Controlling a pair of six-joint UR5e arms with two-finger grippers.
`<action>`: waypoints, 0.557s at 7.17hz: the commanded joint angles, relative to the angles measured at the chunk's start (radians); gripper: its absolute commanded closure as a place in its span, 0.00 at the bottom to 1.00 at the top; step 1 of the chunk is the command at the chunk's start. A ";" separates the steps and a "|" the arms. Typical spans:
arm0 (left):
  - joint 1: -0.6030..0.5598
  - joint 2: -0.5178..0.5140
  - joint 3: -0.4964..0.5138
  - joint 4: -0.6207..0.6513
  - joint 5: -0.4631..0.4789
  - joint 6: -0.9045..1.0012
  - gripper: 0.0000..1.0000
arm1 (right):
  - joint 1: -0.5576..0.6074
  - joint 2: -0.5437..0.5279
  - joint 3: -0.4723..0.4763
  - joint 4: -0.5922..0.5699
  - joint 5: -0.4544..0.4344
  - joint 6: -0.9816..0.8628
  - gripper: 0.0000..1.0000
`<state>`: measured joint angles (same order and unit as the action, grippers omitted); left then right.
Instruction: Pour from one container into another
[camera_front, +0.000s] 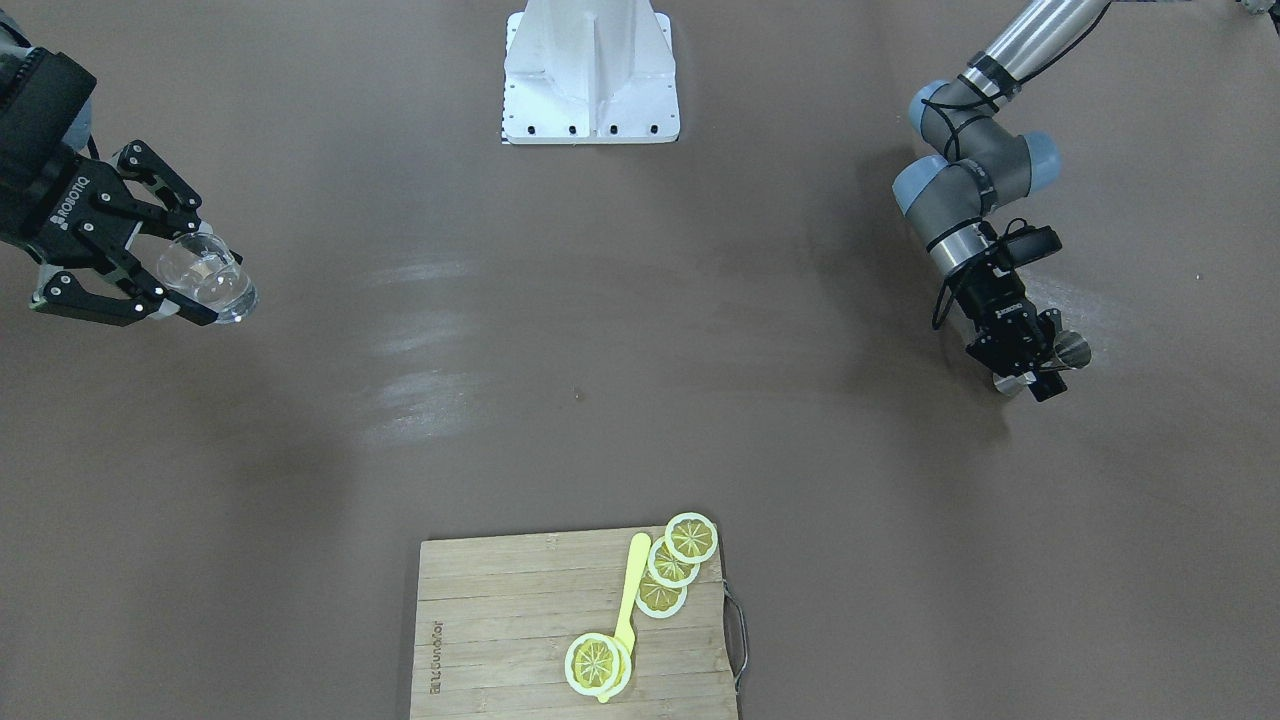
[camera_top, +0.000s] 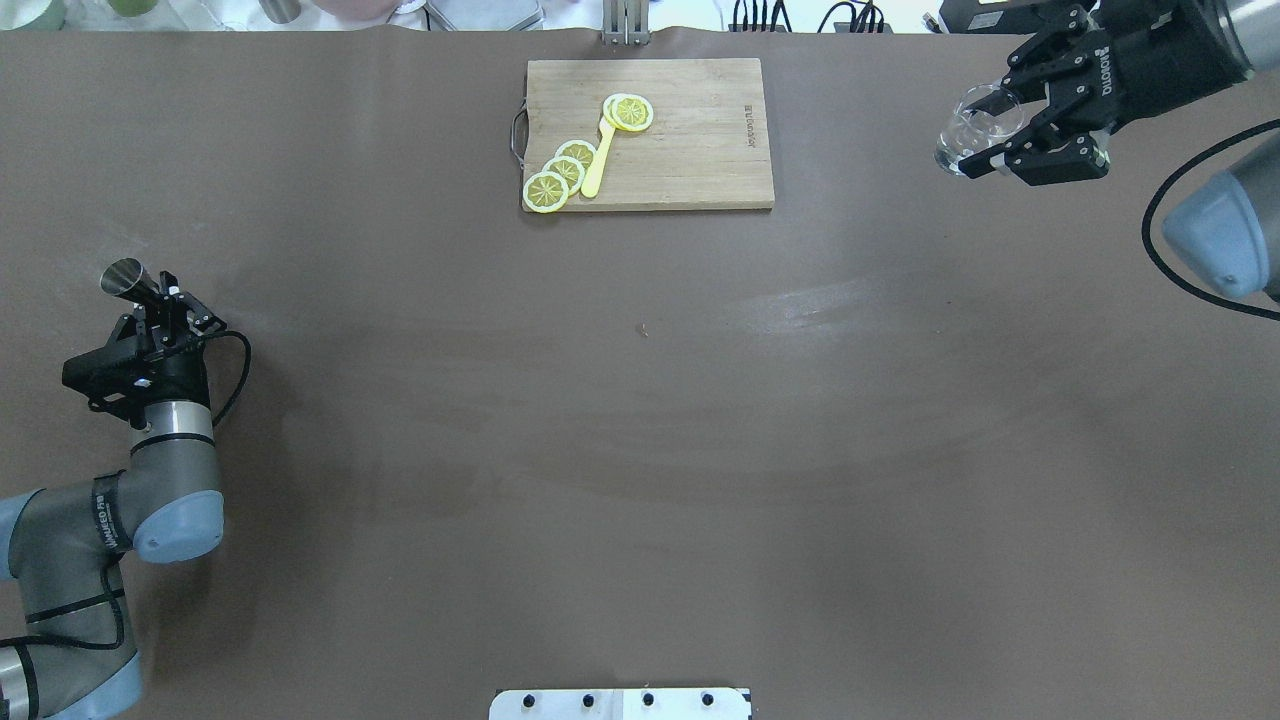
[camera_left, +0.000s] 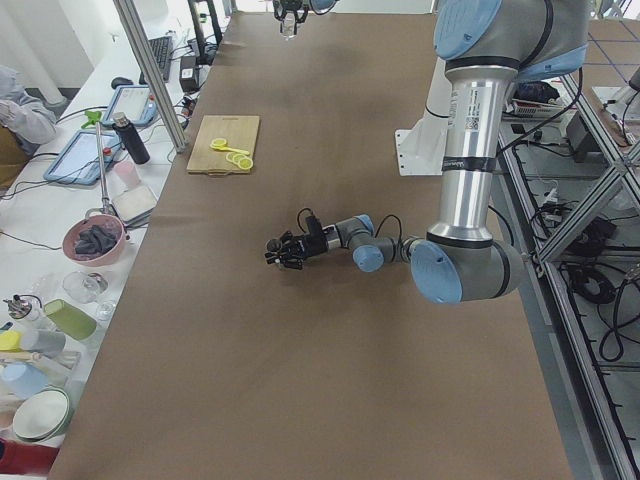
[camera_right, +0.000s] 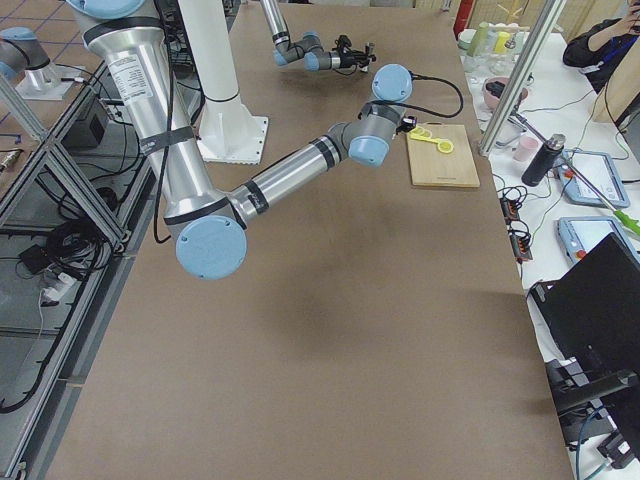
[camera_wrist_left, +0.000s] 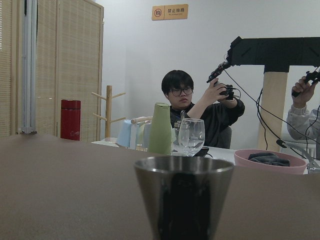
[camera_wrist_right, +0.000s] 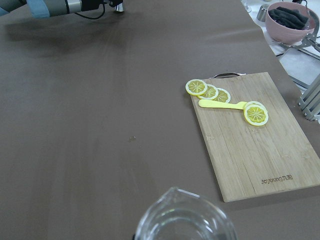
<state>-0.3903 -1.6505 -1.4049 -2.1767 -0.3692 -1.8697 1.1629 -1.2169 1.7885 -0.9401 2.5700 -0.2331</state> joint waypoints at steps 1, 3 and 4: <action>0.001 -0.003 -0.022 0.000 -0.001 0.095 1.00 | -0.006 0.000 0.002 -0.011 -0.002 0.000 1.00; 0.001 -0.066 -0.060 -0.012 -0.008 0.350 1.00 | -0.009 0.005 0.000 -0.011 -0.005 0.000 1.00; 0.001 -0.109 -0.074 -0.012 -0.005 0.356 1.00 | -0.009 0.008 0.000 -0.013 -0.007 0.000 1.00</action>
<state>-0.3896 -1.7102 -1.4576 -2.1862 -0.3741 -1.5674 1.1547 -1.2124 1.7888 -0.9512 2.5655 -0.2332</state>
